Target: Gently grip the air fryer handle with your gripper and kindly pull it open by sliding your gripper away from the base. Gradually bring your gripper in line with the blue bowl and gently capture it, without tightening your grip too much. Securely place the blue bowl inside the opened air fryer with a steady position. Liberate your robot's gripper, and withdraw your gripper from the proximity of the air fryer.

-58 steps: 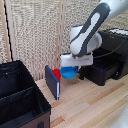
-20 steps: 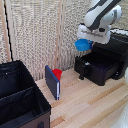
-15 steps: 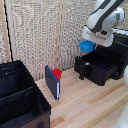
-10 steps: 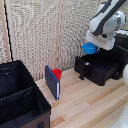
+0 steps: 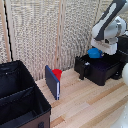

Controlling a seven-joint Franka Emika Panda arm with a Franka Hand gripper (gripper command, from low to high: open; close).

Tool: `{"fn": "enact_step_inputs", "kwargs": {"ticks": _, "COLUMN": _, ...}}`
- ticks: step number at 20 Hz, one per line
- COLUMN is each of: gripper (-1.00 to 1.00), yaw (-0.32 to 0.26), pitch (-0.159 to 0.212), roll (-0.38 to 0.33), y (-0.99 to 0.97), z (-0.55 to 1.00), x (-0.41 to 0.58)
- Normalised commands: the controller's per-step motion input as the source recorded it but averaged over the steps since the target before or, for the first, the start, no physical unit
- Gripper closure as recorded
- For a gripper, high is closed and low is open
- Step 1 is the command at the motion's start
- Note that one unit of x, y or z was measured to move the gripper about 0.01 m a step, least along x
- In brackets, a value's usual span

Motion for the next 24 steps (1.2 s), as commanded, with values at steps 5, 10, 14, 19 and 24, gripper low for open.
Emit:
{"fn": "enact_step_inputs", "kwargs": {"ticks": 5, "gripper": 1.00, "yaw": -0.038, "pitch": 0.115, "roll": -0.007, "y": -0.25, "z": -0.43, "x": 0.126}}
{"fn": "enact_step_inputs", "kwargs": {"ticks": 10, "gripper": 1.00, "yaw": 0.024, "pitch": 0.079, "roll": -0.026, "y": -0.14, "z": -0.44, "x": 0.204}}
{"fn": "enact_step_inputs", "kwargs": {"ticks": 14, "gripper": -1.00, "yaw": 0.070, "pitch": 0.000, "roll": -0.076, "y": 0.00, "z": -0.22, "x": 0.229}}
{"fn": "enact_step_inputs", "kwargs": {"ticks": 19, "gripper": -1.00, "yaw": 0.031, "pitch": 0.025, "roll": -0.002, "y": 0.04, "z": 0.18, "x": 0.099}}
{"fn": "enact_step_inputs", "kwargs": {"ticks": 24, "gripper": -1.00, "yaw": -0.012, "pitch": 0.120, "roll": 0.030, "y": 0.12, "z": 0.67, "x": 0.003}}
